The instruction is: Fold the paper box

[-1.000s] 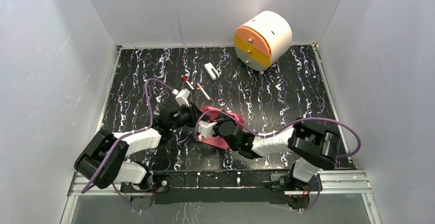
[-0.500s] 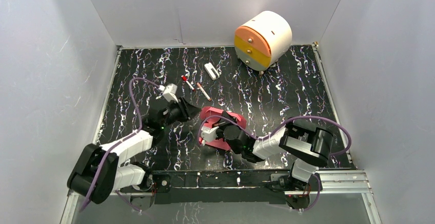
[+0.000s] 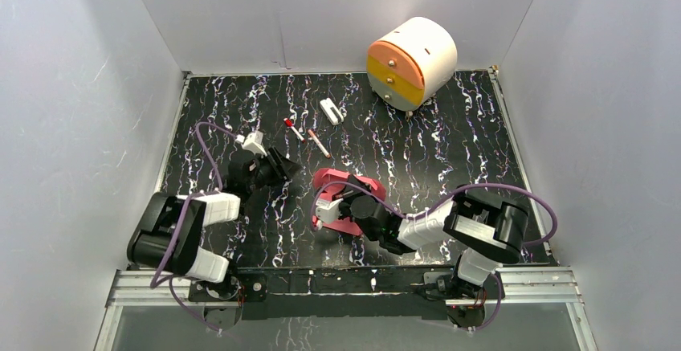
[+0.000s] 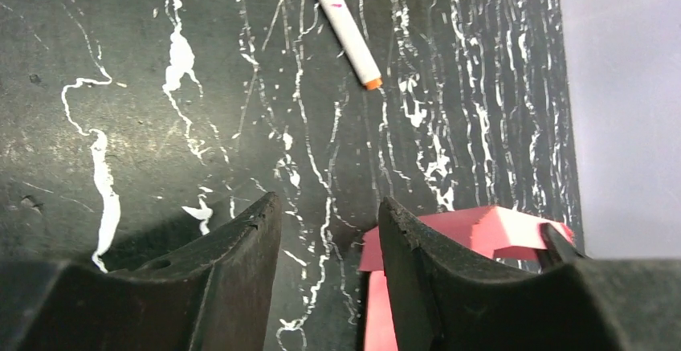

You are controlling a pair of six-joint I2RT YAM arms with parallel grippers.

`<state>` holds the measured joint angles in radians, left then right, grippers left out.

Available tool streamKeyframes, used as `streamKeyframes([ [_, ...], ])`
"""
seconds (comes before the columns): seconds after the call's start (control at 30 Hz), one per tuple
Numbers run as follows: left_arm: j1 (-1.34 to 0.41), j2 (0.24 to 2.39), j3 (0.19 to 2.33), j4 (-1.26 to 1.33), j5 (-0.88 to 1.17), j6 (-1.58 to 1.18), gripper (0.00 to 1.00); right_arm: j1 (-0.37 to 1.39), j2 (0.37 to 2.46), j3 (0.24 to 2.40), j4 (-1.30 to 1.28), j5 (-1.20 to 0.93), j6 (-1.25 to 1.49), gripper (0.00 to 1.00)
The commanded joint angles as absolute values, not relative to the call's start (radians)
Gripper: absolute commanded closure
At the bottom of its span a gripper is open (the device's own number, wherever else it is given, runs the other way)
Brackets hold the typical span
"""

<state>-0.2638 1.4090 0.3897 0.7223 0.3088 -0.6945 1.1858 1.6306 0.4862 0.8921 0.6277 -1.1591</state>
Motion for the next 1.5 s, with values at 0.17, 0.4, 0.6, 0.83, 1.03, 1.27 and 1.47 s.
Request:
streamKeyframes([
  [0.17, -0.248, 1.614, 0.399, 1.009, 0.54, -0.619, 0.51, 1.189, 1.585, 0.522, 0.8, 0.594, -1.124, 1.0],
  [0.4, -0.267, 1.672, 0.429, 1.067, 0.662, -0.608, 0.5, 1.192, 1.591, 0.537, 0.762, 0.591, -1.129, 1.0],
  [0.6, -0.3, 1.651, 0.425, 1.076, 0.705, -0.565, 0.52, 1.192, 1.604, 0.543, 0.758, 0.577, -1.15, 0.99],
  [0.83, -0.333, 1.678, 0.434, 1.093, 0.75, -0.537, 0.61, 1.192, 1.621, 0.556, 0.756, 0.552, -1.163, 0.99],
  [1.03, -0.346, 1.687, 0.442, 1.094, 0.735, -0.504, 0.62, 1.193, 1.629, 0.56, 0.747, 0.525, -1.16, 0.99],
  [1.27, -0.366, 1.726, 0.468, 1.099, 0.694, -0.447, 0.64, 1.196, 1.645, 0.557, 0.736, 0.511, -1.149, 1.0],
  [1.47, -0.402, 1.738, 0.463, 1.117, 0.641, -0.396, 0.65, 1.203, 1.642, 0.556, 0.725, 0.5, -1.136, 1.0],
])
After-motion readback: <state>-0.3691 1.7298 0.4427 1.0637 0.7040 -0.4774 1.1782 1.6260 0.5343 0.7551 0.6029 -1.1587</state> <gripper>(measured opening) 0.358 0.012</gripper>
